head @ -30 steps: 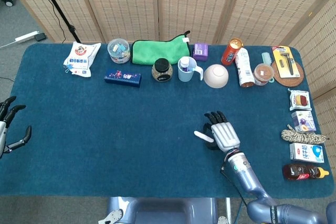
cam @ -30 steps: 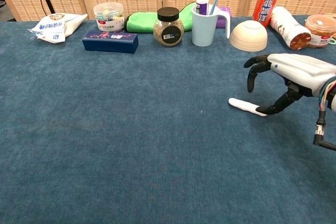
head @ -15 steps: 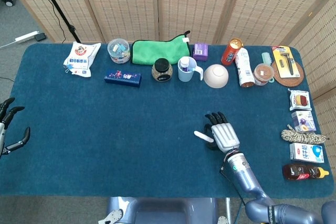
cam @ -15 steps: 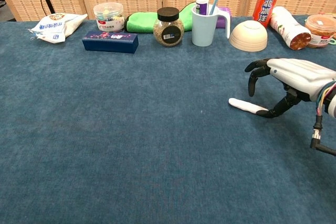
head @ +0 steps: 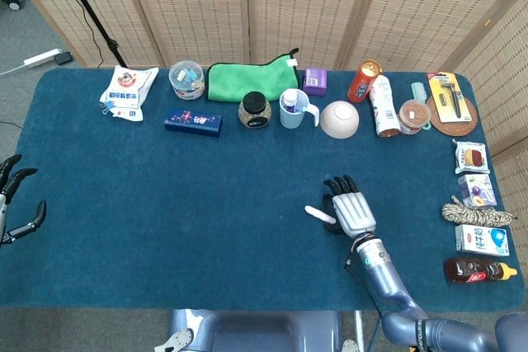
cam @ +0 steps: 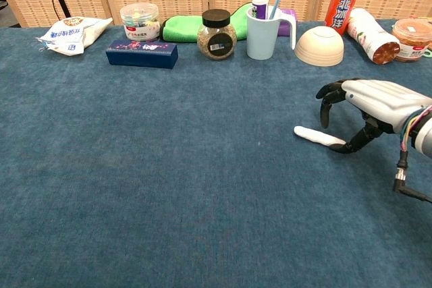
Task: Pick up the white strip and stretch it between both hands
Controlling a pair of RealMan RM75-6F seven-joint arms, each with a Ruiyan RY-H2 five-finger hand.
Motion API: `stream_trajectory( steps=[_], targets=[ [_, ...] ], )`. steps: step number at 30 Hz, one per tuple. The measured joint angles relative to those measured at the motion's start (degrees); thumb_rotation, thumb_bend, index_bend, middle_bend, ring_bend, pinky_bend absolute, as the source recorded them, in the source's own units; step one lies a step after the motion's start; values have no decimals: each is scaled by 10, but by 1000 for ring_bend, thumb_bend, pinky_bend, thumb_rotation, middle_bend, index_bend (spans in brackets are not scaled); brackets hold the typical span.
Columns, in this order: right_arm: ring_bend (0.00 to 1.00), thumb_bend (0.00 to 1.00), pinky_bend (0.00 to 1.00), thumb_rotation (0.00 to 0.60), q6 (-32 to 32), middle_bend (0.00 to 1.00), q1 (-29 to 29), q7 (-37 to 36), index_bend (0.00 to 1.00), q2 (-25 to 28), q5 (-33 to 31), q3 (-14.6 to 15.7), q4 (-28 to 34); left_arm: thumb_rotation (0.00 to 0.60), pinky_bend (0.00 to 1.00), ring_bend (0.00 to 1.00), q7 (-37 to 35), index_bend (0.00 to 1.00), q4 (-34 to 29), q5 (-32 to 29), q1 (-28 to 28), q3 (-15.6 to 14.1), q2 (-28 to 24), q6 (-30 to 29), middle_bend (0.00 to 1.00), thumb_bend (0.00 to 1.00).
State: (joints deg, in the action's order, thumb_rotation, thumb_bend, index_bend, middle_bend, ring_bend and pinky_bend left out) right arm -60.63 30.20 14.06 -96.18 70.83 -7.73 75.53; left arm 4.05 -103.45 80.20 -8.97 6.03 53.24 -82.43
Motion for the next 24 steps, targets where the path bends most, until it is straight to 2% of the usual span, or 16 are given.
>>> stream_trajectory(
  steps=[8,12,24],
  targets=[
    [105,288,0,600,4,184,3,-2,495,-8,-2,-3,-26,200,82,113,0,218,0,1,1,0,-1,-2,102,401],
    [105,337,0,600,2,186,4,-8,498,-9,0,-7,-37,201,82,113,-1,218,0,0,2,-1,-1,-2,103,401],
    [105,361,0,600,10,181,5,5,471,-1,-5,-4,-18,201,82,105,-1,218,1,4,2,-3,1,-1,99,401]
  ],
)
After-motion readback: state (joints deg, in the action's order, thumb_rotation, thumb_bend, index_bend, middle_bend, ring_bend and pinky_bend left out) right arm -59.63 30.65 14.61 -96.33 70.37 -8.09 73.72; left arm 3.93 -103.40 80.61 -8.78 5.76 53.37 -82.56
